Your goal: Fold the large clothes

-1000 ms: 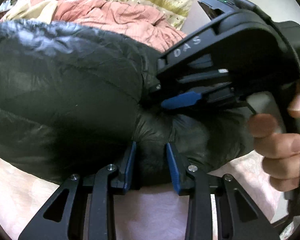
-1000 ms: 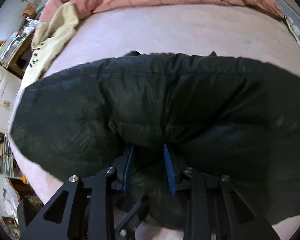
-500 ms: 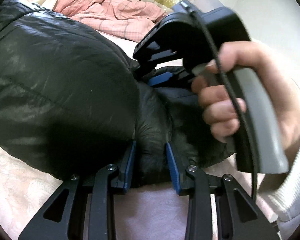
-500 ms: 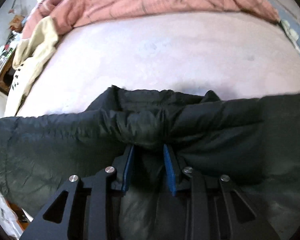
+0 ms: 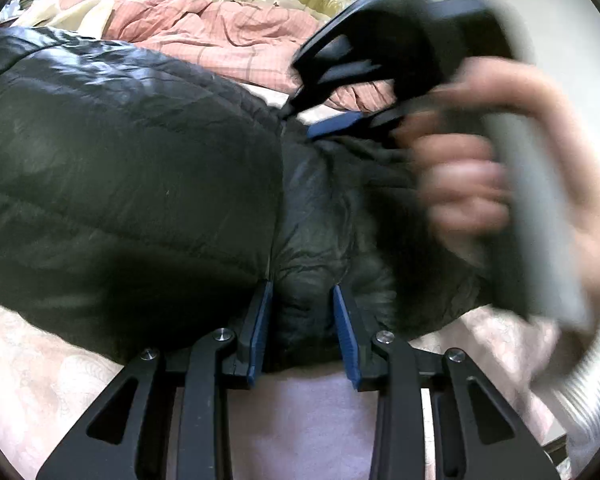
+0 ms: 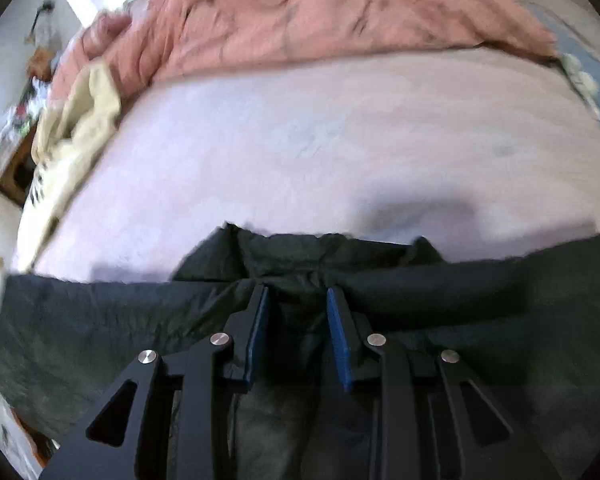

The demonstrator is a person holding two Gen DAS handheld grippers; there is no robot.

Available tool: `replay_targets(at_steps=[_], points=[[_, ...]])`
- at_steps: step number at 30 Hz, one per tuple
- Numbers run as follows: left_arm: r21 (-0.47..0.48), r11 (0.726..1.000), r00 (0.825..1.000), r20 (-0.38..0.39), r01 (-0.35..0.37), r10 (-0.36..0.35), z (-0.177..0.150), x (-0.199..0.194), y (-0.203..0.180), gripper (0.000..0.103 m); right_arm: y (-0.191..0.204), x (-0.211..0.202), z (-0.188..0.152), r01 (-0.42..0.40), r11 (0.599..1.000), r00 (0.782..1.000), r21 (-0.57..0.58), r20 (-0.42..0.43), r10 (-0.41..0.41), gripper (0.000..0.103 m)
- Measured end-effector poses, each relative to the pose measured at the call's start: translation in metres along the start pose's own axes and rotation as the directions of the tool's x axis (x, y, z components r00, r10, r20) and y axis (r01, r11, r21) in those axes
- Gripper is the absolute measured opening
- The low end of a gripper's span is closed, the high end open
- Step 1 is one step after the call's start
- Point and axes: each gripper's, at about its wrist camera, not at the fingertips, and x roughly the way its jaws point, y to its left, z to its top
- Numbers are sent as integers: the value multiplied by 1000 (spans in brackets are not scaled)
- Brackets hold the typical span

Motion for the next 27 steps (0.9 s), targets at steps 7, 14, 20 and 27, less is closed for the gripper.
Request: replay_targets(at_steps=[7,14,20,27], points=[[-11,1000,1000,5,11,-11,1,-4,2,32,-2,-43,-66,-102,994,978,-39,-188,92,31],[-16,1000,1000,-2,-1,1,2,-3,1,32,-5,-13,-81,-11,998,977,-61,-215,-2,31],[-24,1000,1000,1,-14,14,2,-2,0,32,-7,20,-43,-3,998,981,-58,-195,-8,31],[-12,1000,1000,0,-24,24,-4,-5,-6,32,-27,38,-8,-67,997,971,39,-227,74,31]])
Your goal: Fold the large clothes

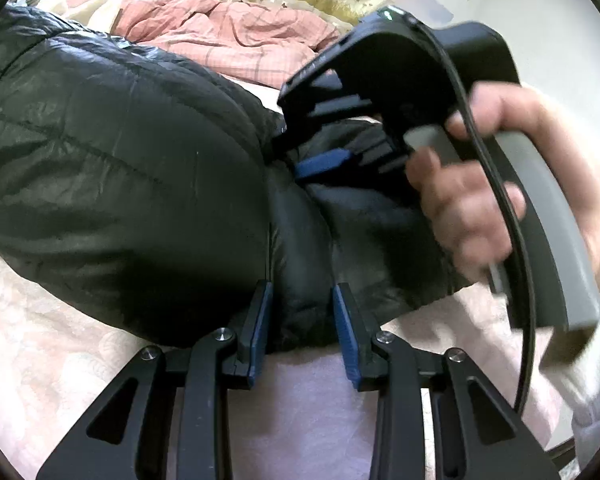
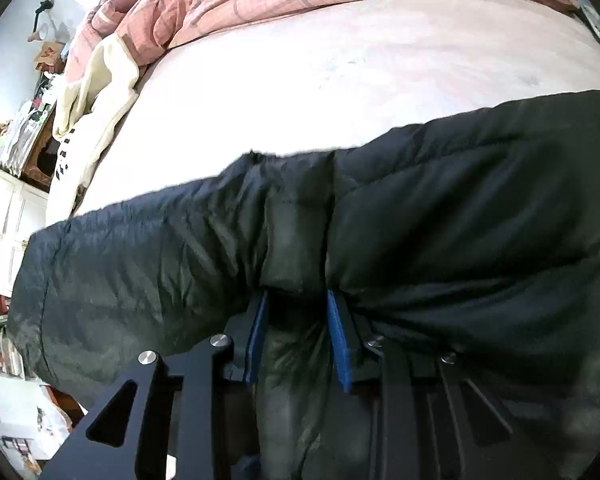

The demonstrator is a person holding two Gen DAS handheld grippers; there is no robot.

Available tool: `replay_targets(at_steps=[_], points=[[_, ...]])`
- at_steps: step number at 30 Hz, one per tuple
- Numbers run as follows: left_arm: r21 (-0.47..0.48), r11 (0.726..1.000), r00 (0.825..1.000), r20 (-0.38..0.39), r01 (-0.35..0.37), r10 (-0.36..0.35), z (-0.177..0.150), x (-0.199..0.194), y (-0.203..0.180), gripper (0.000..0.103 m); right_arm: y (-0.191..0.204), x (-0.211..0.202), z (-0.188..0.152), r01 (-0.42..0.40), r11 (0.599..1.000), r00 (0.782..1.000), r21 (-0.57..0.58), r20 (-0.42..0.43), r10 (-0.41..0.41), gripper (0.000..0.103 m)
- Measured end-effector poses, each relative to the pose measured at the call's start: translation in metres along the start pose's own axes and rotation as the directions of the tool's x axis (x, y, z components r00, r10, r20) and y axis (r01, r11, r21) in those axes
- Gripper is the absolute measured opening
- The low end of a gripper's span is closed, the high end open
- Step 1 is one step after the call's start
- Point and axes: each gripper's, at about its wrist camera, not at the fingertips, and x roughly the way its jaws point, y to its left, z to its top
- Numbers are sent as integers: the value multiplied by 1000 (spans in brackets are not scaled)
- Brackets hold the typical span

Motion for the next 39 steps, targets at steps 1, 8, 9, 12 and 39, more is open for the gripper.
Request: replay_targets(at_steps=[1,8,9,12,39], points=[[2,1000,1000,0,-1,1,-1,-1,0,32,2,-3,6,20,1000,1000,-7,18,-20,31],[4,1000,1000,-4,6,-6,2,1,1,32,0,13,42,89,995,994,36,59,-91,28],[6,1000,1000,-4,4,-4,2,0,0,32,0,11,39,89,995,994,31,66,-91,28],[5,1000,1000,-4,8,-8,4,0,2,32,8,-12,19,126,992,986,-31,115,-122,28],[192,972,958,276,-132,75,42,-63,16,52,-160,-131,-194,-354,871,730,341,682,30,79]])
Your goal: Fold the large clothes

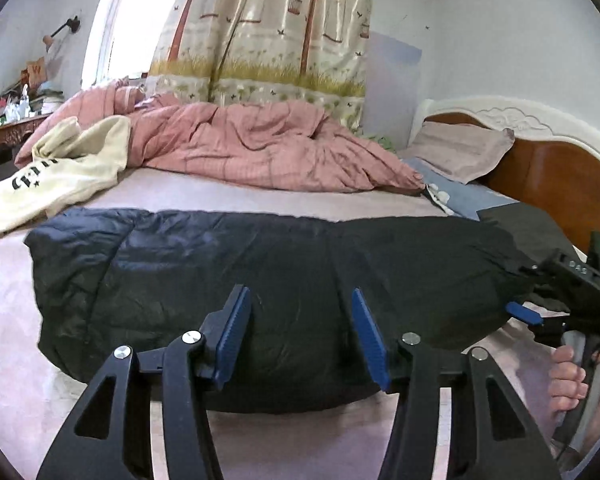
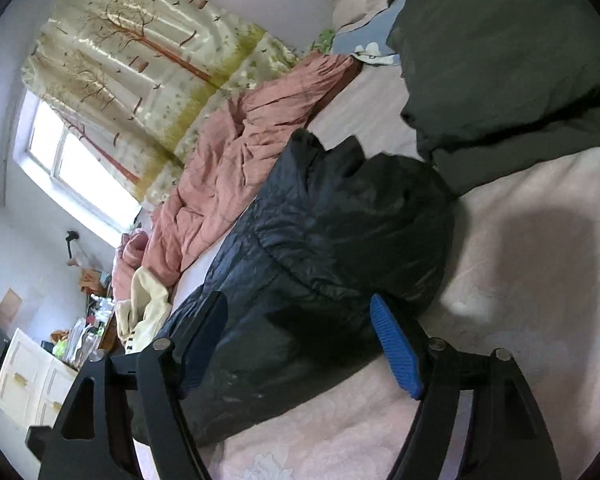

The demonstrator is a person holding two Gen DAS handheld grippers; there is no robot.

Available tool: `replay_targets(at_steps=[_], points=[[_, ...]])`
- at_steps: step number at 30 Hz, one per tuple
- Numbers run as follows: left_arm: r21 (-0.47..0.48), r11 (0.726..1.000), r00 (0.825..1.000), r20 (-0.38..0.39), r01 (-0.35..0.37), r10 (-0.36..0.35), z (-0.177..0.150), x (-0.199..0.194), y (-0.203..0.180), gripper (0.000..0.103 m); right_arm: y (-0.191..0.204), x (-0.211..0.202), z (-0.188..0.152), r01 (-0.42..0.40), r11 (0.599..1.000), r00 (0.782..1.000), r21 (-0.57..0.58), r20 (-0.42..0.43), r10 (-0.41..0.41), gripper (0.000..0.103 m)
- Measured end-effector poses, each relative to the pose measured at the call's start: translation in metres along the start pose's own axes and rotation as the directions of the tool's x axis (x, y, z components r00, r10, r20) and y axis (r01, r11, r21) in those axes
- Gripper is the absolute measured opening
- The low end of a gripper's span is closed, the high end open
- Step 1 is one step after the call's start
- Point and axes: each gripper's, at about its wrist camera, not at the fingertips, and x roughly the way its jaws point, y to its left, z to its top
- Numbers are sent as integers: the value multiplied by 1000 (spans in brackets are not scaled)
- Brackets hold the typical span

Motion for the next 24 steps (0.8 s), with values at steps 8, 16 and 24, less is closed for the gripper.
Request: replay_targets(at_steps=[8,16,24], points=[[11,1000,1000,-19,5,-5,-3,5,-8,53,-5,-19,-20,118,985,977,128,165,-138,92],[5,1000,1000,-1,-20,20,1,-3,-1,54,-8,31,8,38,997,996,65,73,-43,96],[-42,996,993,88,-78,81,29,-35,31,58,7,0,24,187,982,974,-33,134,-181,18]])
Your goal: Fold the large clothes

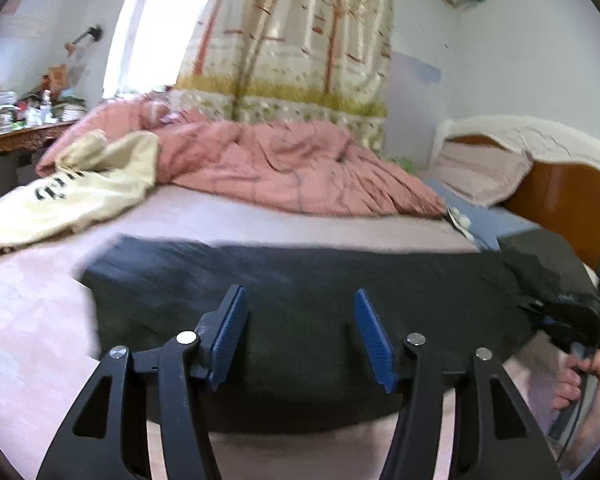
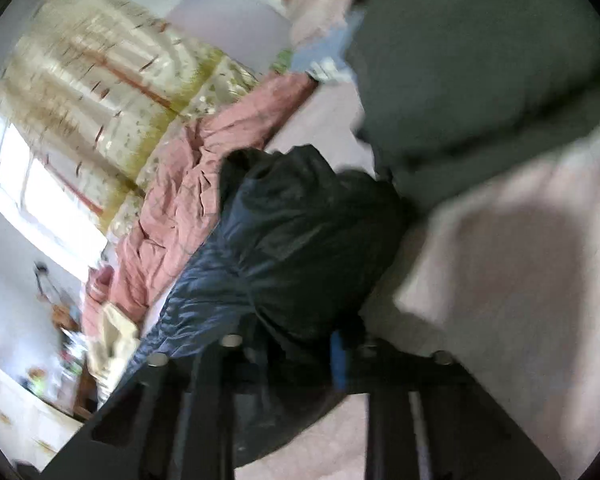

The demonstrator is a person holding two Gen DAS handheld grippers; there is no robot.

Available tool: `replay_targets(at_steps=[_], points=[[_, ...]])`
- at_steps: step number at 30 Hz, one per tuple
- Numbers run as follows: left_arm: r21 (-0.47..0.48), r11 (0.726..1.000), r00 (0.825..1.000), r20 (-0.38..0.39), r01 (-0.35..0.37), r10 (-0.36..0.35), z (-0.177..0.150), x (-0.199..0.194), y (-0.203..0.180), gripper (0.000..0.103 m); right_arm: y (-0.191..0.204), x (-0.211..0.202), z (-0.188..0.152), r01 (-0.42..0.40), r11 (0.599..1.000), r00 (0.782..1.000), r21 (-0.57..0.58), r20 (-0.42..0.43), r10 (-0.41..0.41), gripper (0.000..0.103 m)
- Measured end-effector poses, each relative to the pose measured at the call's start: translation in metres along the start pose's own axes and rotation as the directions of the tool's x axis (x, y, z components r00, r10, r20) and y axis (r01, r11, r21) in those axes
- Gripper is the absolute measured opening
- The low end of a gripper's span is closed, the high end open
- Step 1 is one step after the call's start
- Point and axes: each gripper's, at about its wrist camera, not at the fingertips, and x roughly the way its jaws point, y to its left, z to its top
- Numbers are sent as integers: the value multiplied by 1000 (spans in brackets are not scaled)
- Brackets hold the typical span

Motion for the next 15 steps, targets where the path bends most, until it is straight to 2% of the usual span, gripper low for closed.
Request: replay_targets(at_steps=[4,6,8,10,12,15], points=[[-73,997,999,25,-36,38,17,-9,37,60,12,-45,22,110,982,989,-155,111,-93,17],[-114,993,1000,5,-28,28,22,-6,54,60,19,-54,27,135,961,986,-243,128,-106,17],[-137,991,999,-43,3,-9,21,4,64,60,23,-60,26,125,951,987,-284,131,-91,17],[-143,990,991,-133,9,-28,15,19,69,60,30,-63,21,133,944,985,-302,150,-91,17],[-146,986,976,-215,-75,42,5,35,70,57,41,-68,16,129,936,982,-328,172,-75,18],[-163,982,961,-272,-93,46,-9,48,70,54,62,-87,12,73,918,977,-390,213,13,18]])
